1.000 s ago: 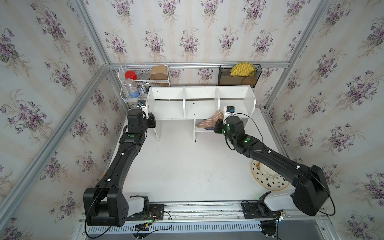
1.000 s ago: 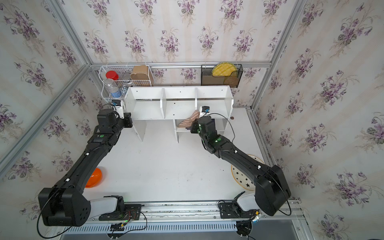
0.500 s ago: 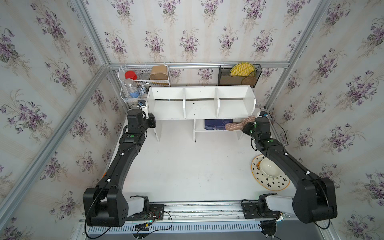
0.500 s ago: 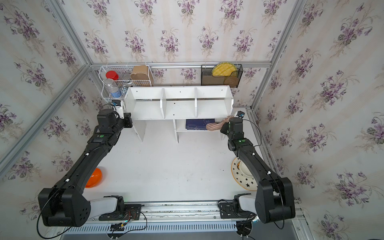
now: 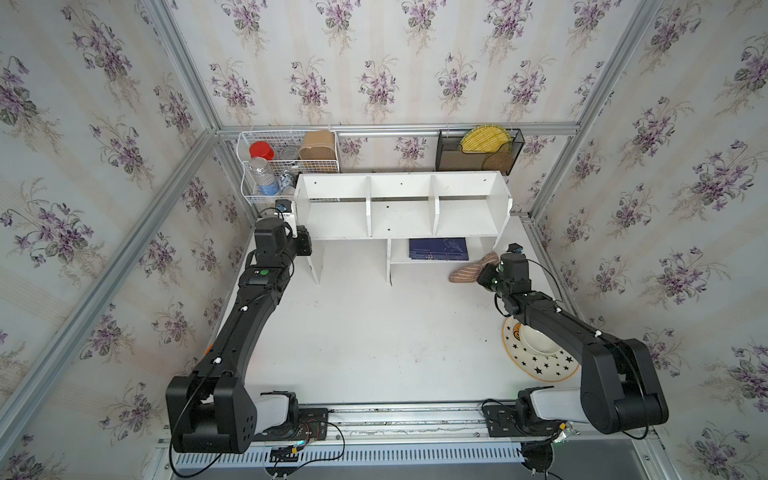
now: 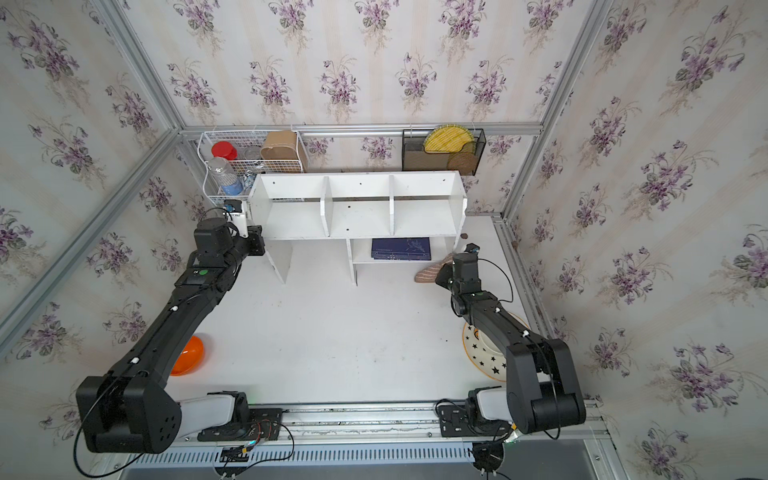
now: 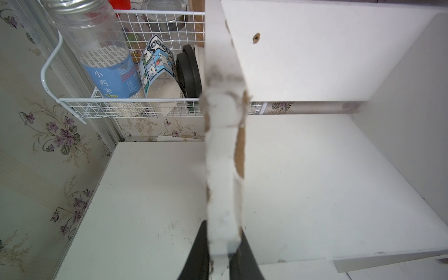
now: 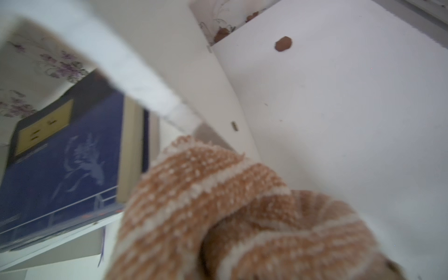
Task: Wipe the bookshelf clean with a cloth
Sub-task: Wipe the dust from the shelf.
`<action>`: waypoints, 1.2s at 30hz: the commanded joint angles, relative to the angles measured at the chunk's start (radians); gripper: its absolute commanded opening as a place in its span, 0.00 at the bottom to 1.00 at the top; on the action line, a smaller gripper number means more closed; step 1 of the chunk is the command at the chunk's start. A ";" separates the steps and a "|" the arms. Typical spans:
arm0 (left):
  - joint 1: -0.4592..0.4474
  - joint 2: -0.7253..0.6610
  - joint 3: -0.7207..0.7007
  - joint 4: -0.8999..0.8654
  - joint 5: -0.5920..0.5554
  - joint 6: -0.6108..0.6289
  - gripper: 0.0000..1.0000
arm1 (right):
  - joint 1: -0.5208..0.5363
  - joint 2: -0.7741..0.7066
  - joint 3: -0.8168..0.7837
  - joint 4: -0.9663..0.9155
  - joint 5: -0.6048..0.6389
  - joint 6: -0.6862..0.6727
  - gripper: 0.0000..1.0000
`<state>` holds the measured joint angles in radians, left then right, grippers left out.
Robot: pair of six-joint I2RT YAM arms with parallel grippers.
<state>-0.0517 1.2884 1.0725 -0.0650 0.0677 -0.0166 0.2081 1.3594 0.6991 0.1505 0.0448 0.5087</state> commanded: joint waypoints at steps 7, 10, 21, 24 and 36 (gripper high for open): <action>-0.007 0.001 -0.003 -0.064 0.112 -0.023 0.00 | 0.316 0.062 0.052 0.104 0.126 -0.008 0.00; -0.012 -0.003 -0.005 -0.064 0.108 -0.018 0.00 | 0.456 0.114 0.106 0.126 0.158 0.020 0.00; -0.019 -0.013 -0.007 -0.069 0.105 -0.014 0.00 | 0.585 0.341 0.351 0.076 0.174 0.030 0.00; -0.017 -0.007 -0.002 -0.078 0.090 -0.013 0.00 | 0.540 0.277 0.267 0.083 0.190 0.036 0.00; -0.017 -0.005 0.010 -0.101 0.062 -0.010 0.00 | 0.042 -0.135 0.019 -0.021 0.060 0.024 0.00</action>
<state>-0.0631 1.2800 1.0790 -0.0933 0.0521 -0.0166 0.2829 1.2575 0.7094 0.1616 0.1623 0.5529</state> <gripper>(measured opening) 0.157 0.094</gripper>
